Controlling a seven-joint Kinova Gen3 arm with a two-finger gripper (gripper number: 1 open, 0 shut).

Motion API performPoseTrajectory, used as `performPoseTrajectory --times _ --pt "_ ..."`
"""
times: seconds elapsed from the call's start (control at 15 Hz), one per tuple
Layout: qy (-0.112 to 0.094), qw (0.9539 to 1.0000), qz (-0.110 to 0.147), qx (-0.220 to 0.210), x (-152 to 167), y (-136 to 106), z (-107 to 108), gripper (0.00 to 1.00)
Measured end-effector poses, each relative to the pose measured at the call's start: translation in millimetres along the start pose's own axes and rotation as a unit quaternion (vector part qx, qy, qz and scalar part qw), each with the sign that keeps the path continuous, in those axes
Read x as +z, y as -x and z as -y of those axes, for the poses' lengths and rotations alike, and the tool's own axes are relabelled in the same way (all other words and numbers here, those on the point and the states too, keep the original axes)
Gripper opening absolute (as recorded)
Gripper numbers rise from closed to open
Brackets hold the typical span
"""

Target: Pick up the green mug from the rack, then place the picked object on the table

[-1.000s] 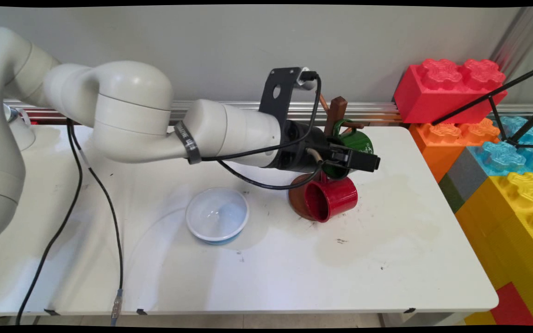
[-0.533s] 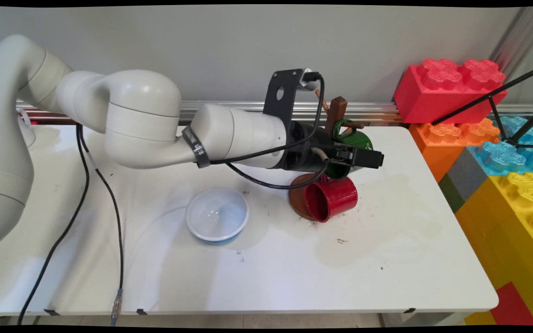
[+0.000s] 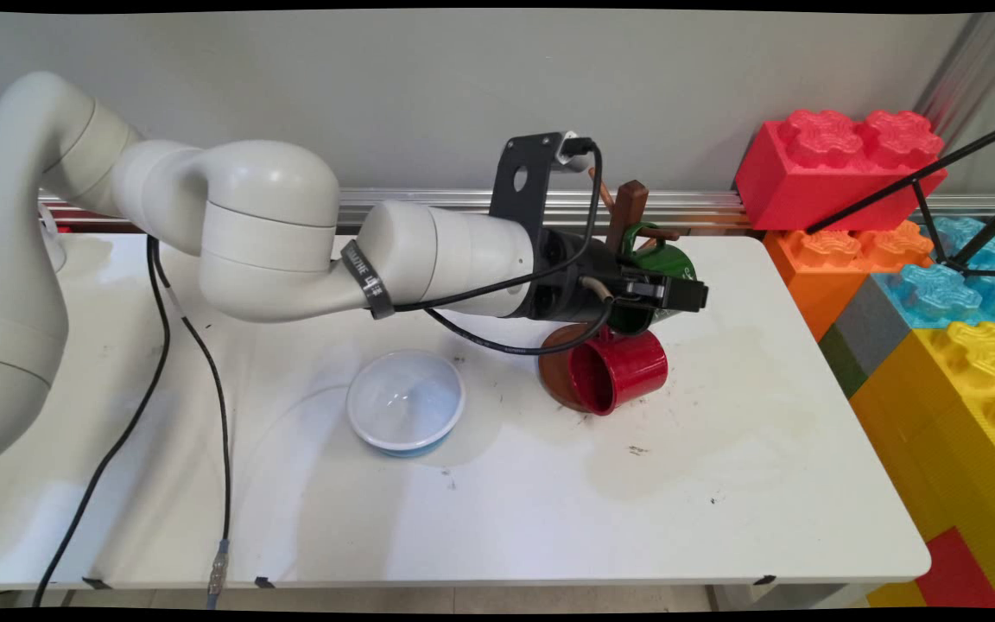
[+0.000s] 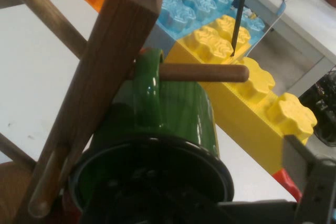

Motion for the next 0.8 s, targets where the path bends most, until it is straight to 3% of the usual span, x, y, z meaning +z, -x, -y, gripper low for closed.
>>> performPoseTrajectory --times 0.8 --pt "-0.007 1.0 0.0 -0.004 -6.4 0.6 7.2 0.0"
